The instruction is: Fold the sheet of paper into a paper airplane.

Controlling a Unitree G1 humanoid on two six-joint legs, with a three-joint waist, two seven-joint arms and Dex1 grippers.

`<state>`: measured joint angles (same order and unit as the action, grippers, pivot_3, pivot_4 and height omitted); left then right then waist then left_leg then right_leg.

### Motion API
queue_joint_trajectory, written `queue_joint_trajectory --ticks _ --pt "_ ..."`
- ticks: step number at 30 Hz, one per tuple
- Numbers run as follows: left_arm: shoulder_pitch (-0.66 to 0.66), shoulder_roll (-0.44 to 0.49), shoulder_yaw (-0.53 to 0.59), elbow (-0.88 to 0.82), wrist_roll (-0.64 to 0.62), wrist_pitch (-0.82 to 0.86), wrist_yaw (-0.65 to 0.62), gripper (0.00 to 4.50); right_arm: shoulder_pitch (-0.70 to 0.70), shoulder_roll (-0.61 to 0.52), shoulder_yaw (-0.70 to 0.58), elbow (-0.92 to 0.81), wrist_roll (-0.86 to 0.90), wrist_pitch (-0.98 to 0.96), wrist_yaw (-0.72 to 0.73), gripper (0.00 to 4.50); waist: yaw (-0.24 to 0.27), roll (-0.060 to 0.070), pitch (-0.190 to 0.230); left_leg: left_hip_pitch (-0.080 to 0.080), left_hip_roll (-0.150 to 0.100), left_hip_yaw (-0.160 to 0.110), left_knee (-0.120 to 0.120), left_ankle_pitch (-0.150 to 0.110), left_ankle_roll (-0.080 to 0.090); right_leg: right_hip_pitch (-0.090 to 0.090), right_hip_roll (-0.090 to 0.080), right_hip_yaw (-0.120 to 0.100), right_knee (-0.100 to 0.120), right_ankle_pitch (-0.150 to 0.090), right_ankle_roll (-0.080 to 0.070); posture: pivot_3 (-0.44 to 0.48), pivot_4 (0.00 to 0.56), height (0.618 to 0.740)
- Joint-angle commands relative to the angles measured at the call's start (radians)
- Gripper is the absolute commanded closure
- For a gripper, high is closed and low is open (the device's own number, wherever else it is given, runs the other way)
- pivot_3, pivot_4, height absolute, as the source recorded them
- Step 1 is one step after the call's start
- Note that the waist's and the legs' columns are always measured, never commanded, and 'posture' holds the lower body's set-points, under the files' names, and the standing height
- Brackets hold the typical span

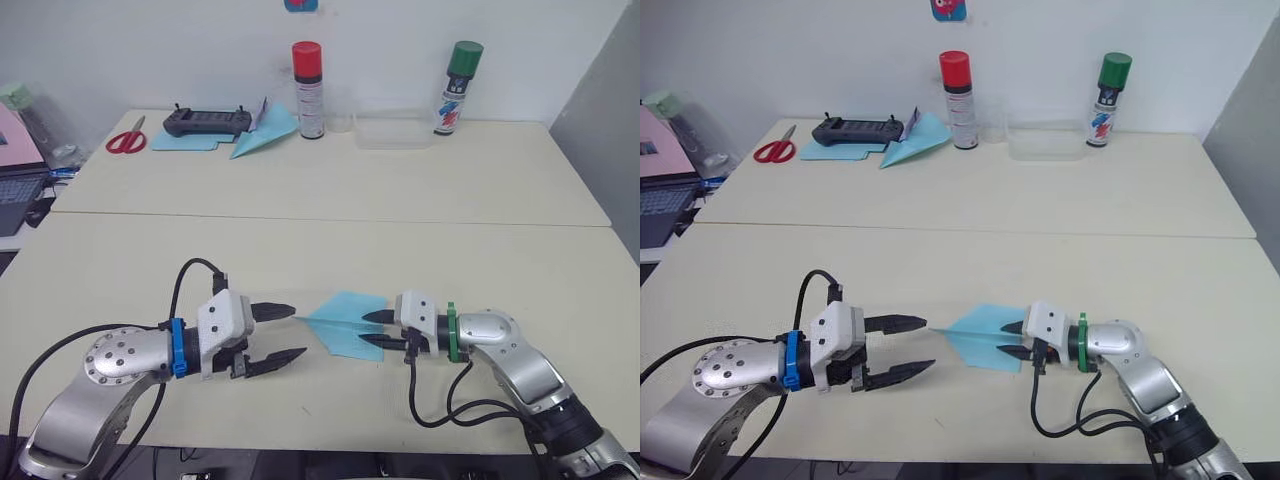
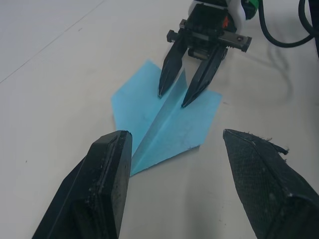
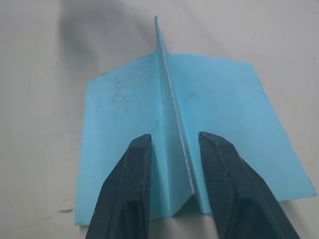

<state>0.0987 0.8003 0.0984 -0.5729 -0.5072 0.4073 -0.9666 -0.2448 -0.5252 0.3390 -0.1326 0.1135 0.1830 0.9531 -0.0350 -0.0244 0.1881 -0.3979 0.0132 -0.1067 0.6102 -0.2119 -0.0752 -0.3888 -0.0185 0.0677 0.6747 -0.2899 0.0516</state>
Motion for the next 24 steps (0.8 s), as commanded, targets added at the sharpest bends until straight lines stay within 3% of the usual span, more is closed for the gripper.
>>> queue_joint_trajectory --ticks 1,5,10,13,16,24 --pt "-0.033 0.015 0.067 -0.025 -0.081 0.045 0.001 0.90 -0.022 0.013 0.003 0.005 -0.013 -0.013 -0.007 2.99 0.000 0.000 0.000 0.000 0.000 0.000 0.000 0.000 0.000 0.000 0.000 0.000 0.001 0.000 0.000 0.000 0.150 0.740" --pt "-0.048 0.037 0.086 -0.015 -0.091 0.046 -0.021 0.06 -0.031 0.027 0.006 0.017 -0.025 -0.012 -0.005 2.99 0.000 0.000 0.000 0.000 0.000 0.000 0.000 0.000 0.000 0.000 0.000 0.000 0.001 0.000 0.000 0.000 0.150 0.740" --pt "-0.059 0.072 0.081 -0.003 -0.060 0.002 -0.062 0.06 -0.036 0.030 0.022 0.022 -0.048 -0.020 -0.002 2.99 0.000 0.000 0.000 0.001 0.000 0.000 0.000 0.000 0.000 0.000 0.000 0.000 0.001 0.000 0.000 0.000 0.150 0.740" --pt "-0.077 0.066 0.066 0.009 -0.039 -0.001 -0.037 0.00 -0.036 0.031 0.021 0.024 -0.050 -0.018 0.000 3.56 0.000 0.000 0.000 0.001 0.000 0.000 0.001 0.000 0.000 0.000 0.000 0.000 0.002 0.000 0.000 0.000 0.150 0.740" --pt "-0.088 0.063 0.053 0.006 -0.038 0.009 -0.035 0.00 -0.033 0.028 0.018 0.023 -0.055 -0.019 0.002 4.46 0.000 0.000 0.000 0.001 0.000 0.000 0.001 0.000 0.000 0.000 0.000 0.000 0.002 0.000 0.000 0.000 0.150 0.740" --pt "-0.107 0.032 0.016 0.031 -0.025 -0.017 -0.036 0.00 -0.009 0.017 -0.037 0.002 -0.044 0.001 -0.041 4.46 0.001 0.000 0.000 0.001 0.000 0.000 0.001 0.000 0.000 0.000 0.000 0.000 0.003 0.000 0.000 0.000 0.150 0.740"
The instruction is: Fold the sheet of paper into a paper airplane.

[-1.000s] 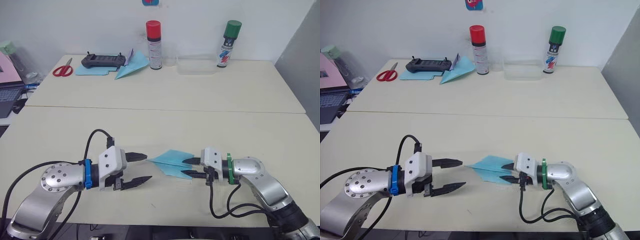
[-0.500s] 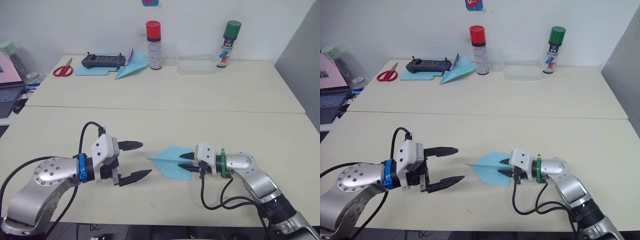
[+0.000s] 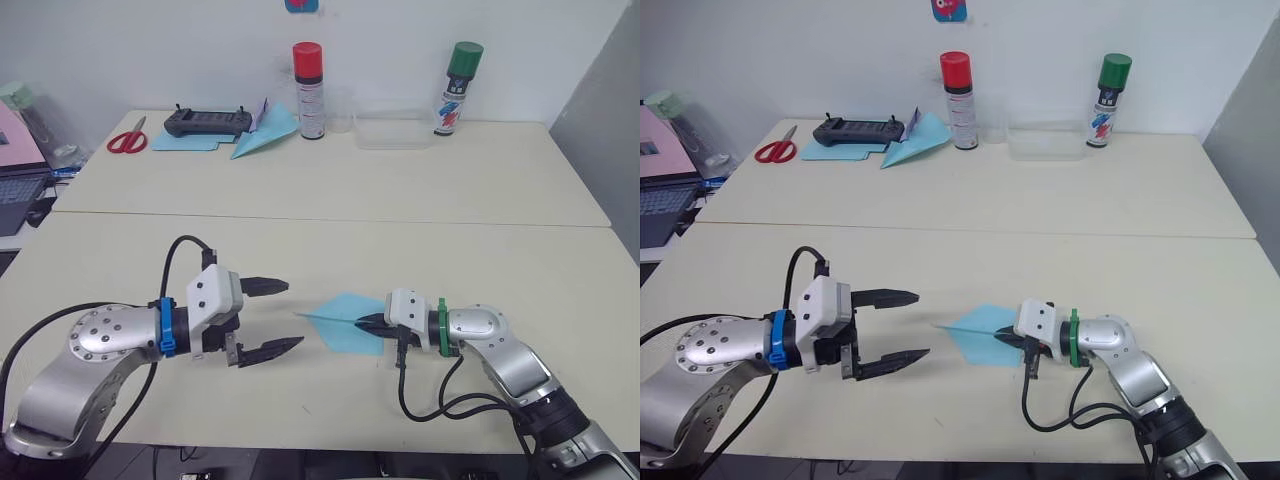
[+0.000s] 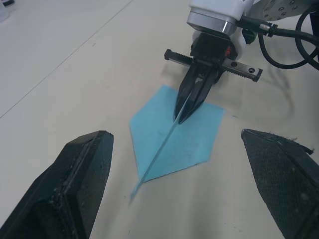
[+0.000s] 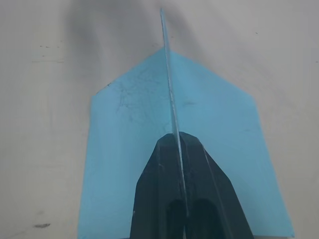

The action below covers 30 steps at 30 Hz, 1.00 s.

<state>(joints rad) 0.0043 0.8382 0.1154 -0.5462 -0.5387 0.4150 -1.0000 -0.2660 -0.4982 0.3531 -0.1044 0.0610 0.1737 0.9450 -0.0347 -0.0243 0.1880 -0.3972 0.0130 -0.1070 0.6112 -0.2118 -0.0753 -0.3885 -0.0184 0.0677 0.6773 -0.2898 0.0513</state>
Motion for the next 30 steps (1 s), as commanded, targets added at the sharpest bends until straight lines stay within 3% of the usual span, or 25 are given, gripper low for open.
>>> queue_joint_trajectory --ticks 1,5,10,15,18,25,28,30 --pt "-0.018 -0.009 -0.003 0.011 0.007 -0.026 -0.002 0.00 0.020 -0.010 -0.071 -0.038 0.018 0.026 -0.048 4.46 0.001 0.000 0.000 0.000 0.000 0.000 0.000 0.000 0.000 0.000 0.000 0.000 0.000 0.000 0.000 0.000 0.150 0.740" --pt "-0.076 0.003 -0.025 0.014 -0.025 0.026 -0.016 0.00 0.087 -0.010 -0.194 -0.129 0.077 0.119 -0.128 4.46 0.005 0.000 0.000 0.000 0.000 0.000 0.001 0.000 0.000 0.000 0.000 0.000 0.001 0.000 0.000 0.000 0.150 0.740" --pt "-0.317 0.010 -0.084 0.016 -0.118 0.181 -0.031 0.00 0.257 0.040 -0.393 -0.373 0.120 0.333 -0.335 4.46 0.008 0.000 0.000 -0.002 -0.001 -0.003 0.002 0.000 0.000 0.000 0.000 -0.003 0.002 0.000 0.000 0.000 0.150 0.740" --pt "-0.511 -0.061 -0.184 0.127 -0.067 0.183 -0.042 0.00 0.378 0.135 -0.556 -0.449 0.063 0.464 -0.574 4.46 -0.002 0.001 -0.001 0.000 -0.001 0.000 0.002 0.000 0.000 0.000 0.000 0.000 0.002 0.000 0.000 0.000 0.150 0.740" --pt "-0.538 -0.078 -0.250 0.184 0.010 0.118 -0.075 0.00 0.397 0.156 -0.580 -0.430 0.046 0.528 -0.640 4.46 -0.008 0.001 -0.001 0.000 -0.001 0.000 0.002 0.000 0.000 0.000 0.001 0.001 0.002 0.000 0.000 0.000 0.150 0.740" --pt "-0.575 -0.100 -0.254 0.210 0.006 0.131 -0.109 0.00 0.364 0.211 -0.630 -0.434 0.078 0.603 -0.719 4.46 -0.016 0.001 -0.001 0.000 -0.001 0.000 0.002 0.000 0.000 0.000 0.001 0.001 0.003 0.000 0.000 0.000 0.150 0.740" --pt "-0.582 -0.109 -0.264 0.229 0.031 0.111 -0.110 0.00 0.354 0.210 -0.619 -0.446 0.111 0.603 -0.693 3.86 -0.016 0.001 -0.001 0.000 -0.001 0.001 0.002 0.000 0.000 0.000 0.000 0.002 0.002 0.000 0.000 0.000 0.150 0.740" --pt "-0.582 -0.114 -0.262 0.231 0.032 0.113 -0.108 0.00 0.353 0.195 -0.610 -0.448 0.116 0.596 -0.678 3.14 -0.016 0.001 -0.001 0.000 -0.001 0.001 0.002 0.000 0.000 0.000 0.001 0.001 0.002 0.000 0.000 0.000 0.150 0.740"
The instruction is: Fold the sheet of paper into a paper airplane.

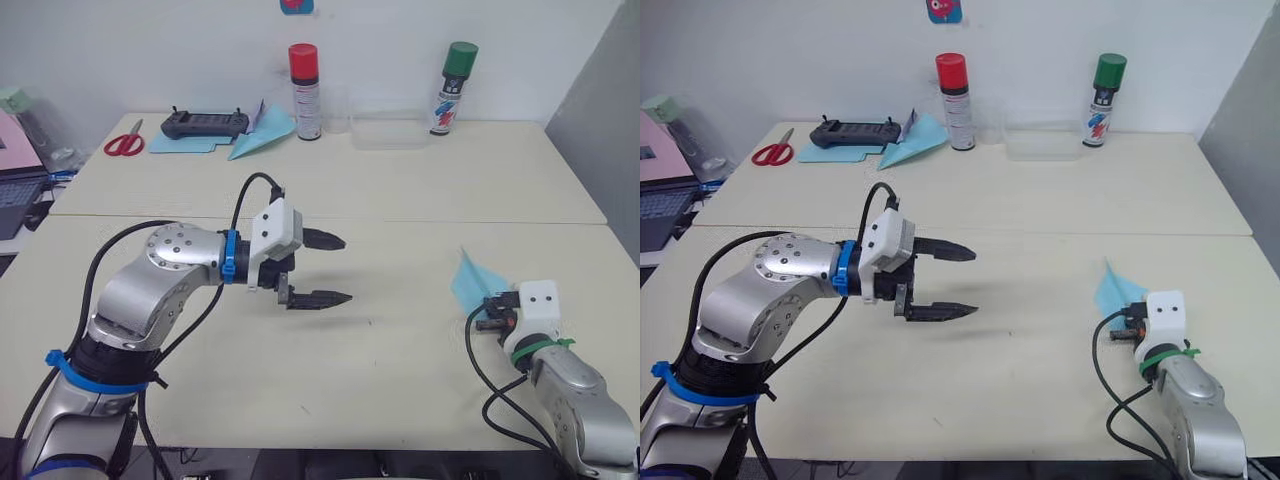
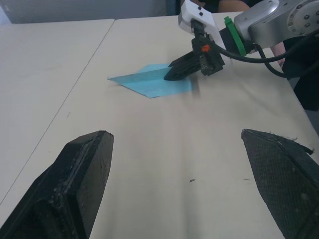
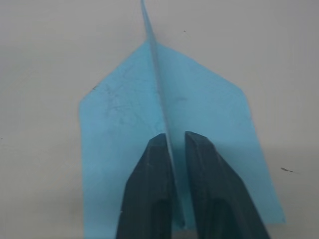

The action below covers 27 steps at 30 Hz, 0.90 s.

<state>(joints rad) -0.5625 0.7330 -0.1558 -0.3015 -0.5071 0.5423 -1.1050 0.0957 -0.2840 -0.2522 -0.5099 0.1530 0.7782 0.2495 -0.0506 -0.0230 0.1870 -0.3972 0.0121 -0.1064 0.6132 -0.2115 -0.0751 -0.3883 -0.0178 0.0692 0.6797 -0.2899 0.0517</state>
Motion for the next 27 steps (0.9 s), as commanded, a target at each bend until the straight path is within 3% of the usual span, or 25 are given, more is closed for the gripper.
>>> queue_joint_trajectory --ticks 1,5,9,11,12,14,16,18,20,24,27 --pt "-0.012 -0.008 0.013 -0.017 0.000 -0.012 -0.003 0.00 -0.009 -0.038 -0.002 -0.046 0.023 -0.017 0.032 2.87 0.000 0.000 0.000 0.000 0.000 0.000 0.000 0.000 0.000 0.000 0.000 0.000 0.000 0.000 0.000 0.000 0.150 0.740" --pt "0.006 0.003 0.029 -0.016 0.016 -0.011 0.009 0.00 -0.028 -0.127 0.006 -0.054 0.042 -0.050 0.105 1.48 0.000 0.000 0.000 0.000 0.000 0.000 0.000 0.000 0.000 0.000 0.000 0.000 0.000 0.000 0.000 0.000 0.150 0.740" --pt "0.050 0.022 0.066 -0.018 0.017 0.011 0.040 0.00 -0.067 -0.265 -0.001 -0.020 0.093 -0.138 0.271 0.05 -0.006 0.001 0.000 0.000 0.000 0.001 0.000 0.000 0.000 0.000 0.000 0.001 0.000 0.000 0.000 0.000 0.150 0.740" --pt "0.077 0.043 0.085 -0.013 0.022 0.010 0.040 0.00 -0.074 -0.330 -0.002 0.007 0.124 -0.182 0.362 0.01 -0.005 0.000 0.001 0.000 0.000 0.000 0.000 0.000 0.000 0.000 0.000 0.000 0.000 0.000 0.000 0.000 0.150 0.740" --pt "0.111 0.071 0.117 -0.004 0.029 0.008 0.041 0.00 -0.081 -0.396 -0.024 0.034 0.182 -0.193 0.480 0.01 -0.005 0.000 0.001 0.000 0.000 0.000 0.000 0.000 0.000 0.000 0.000 0.000 0.000 0.000 0.000 0.000 0.150 0.740" --pt "0.207 0.155 0.237 0.051 0.040 0.028 0.050 0.00 -0.143 -0.605 -0.113 0.181 0.295 -0.210 0.783 0.01 -0.009 0.003 0.002 0.000 0.000 0.001 0.000 0.000 0.000 0.000 0.000 0.001 0.000 0.000 0.000 0.000 0.150 0.740" --pt "0.263 0.203 0.338 0.100 0.042 0.028 0.072 0.00 -0.176 -0.762 -0.142 0.309 0.279 -0.303 0.925 0.01 -0.015 0.008 0.008 0.001 0.000 0.006 0.000 0.000 0.000 0.000 -0.002 0.003 0.000 0.000 0.000 0.000 0.150 0.740" --pt "0.307 0.238 0.405 0.100 0.037 0.027 0.084 0.00 -0.182 -0.858 -0.147 0.422 0.236 -0.405 0.987 0.01 -0.008 0.005 0.008 0.001 0.000 0.005 0.000 0.000 0.001 0.000 -0.002 0.002 0.000 0.000 0.001 0.000 0.150 0.740" --pt "0.352 0.273 0.474 0.111 0.047 0.021 0.085 0.00 -0.234 -0.912 -0.179 0.519 0.267 -0.364 1.008 0.01 -0.004 0.003 0.007 0.001 0.002 0.002 0.000 0.000 0.001 0.000 0.000 0.000 -0.001 0.000 0.000 0.000 0.150 0.740" --pt "0.443 0.330 0.549 0.149 0.075 -0.013 0.053 0.00 -0.263 -0.953 -0.195 0.616 0.263 -0.383 1.047 0.01 0.000 0.003 0.007 0.000 0.001 0.003 0.000 0.000 0.001 0.000 -0.001 0.001 -0.001 0.000 0.000 0.000 0.150 0.740" --pt "0.436 0.333 0.551 0.157 0.064 -0.013 0.052 0.00 -0.267 -0.945 -0.175 0.628 0.260 -0.397 1.054 0.01 0.001 0.003 0.007 0.000 0.000 0.003 0.000 0.000 0.001 0.000 -0.002 0.001 -0.001 0.000 0.000 0.000 0.150 0.740"
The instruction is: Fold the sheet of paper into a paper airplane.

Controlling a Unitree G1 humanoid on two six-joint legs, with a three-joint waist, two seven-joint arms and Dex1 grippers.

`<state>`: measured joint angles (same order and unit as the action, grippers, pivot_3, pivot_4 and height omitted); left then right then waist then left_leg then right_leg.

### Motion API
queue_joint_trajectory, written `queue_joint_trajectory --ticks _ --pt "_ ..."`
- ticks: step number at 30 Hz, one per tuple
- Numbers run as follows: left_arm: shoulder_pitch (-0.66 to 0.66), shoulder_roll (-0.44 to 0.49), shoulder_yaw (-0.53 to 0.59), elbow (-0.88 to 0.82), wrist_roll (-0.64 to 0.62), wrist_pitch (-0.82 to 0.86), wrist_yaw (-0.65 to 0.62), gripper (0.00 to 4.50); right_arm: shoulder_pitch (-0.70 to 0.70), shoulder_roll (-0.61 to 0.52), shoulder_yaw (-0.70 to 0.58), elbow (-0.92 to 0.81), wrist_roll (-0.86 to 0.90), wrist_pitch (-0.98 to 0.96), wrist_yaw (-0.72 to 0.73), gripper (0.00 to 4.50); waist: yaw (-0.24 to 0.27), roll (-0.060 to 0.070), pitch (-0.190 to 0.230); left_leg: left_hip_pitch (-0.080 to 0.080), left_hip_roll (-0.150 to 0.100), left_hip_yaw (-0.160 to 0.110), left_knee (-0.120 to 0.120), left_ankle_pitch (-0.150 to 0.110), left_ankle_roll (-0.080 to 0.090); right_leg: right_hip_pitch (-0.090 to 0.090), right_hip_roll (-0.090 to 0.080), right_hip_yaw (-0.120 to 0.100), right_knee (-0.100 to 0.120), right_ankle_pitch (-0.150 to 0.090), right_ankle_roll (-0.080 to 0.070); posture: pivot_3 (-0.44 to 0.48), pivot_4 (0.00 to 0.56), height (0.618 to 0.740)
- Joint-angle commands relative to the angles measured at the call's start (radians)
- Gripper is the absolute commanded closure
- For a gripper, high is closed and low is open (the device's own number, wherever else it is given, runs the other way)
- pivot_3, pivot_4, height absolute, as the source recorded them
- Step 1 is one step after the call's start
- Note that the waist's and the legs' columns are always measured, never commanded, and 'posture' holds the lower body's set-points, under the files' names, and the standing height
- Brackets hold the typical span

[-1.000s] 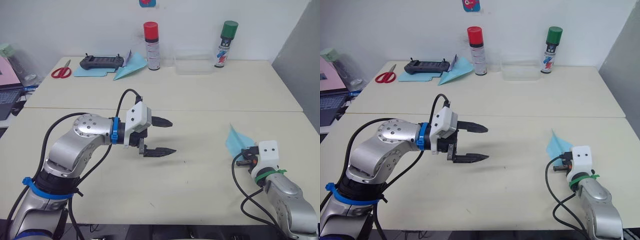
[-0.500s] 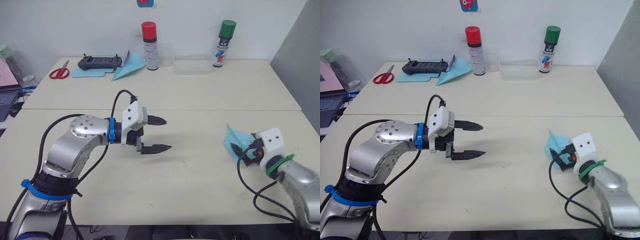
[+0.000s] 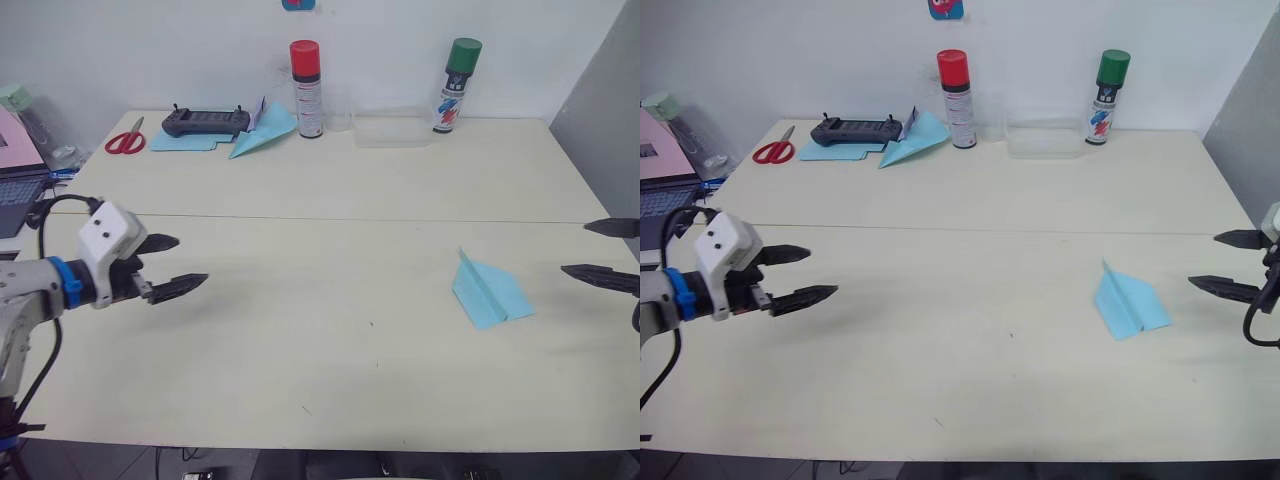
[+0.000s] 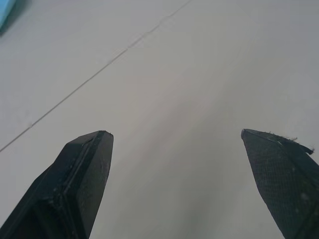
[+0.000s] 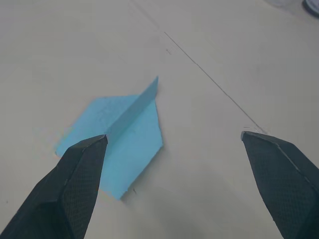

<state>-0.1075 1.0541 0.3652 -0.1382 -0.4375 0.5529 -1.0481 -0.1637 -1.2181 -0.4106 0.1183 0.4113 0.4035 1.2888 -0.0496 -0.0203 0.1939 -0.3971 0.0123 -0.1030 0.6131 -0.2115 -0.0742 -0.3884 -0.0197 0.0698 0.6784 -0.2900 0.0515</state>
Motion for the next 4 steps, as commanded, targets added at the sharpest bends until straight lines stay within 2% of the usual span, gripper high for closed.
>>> queue_joint_trajectory --ticks 1,4 --pt "-0.035 0.012 0.020 0.003 -0.003 -0.029 -0.004 0.00 -0.012 -0.004 -0.006 0.002 0.004 -0.018 0.013 0.01 0.000 0.000 0.000 0.000 0.000 0.000 0.000 0.000 0.000 0.000 0.000 0.000 0.000 0.000 0.000 0.000 0.150 0.740" --pt "-0.074 0.018 -0.010 0.026 0.019 -0.059 -0.004 0.00 -0.003 0.011 0.013 -0.013 0.005 -0.012 0.010 0.01 -0.001 0.000 0.000 0.001 0.000 0.000 0.000 0.000 0.000 0.000 0.001 0.000 0.001 0.000 0.000 0.000 0.150 0.740"
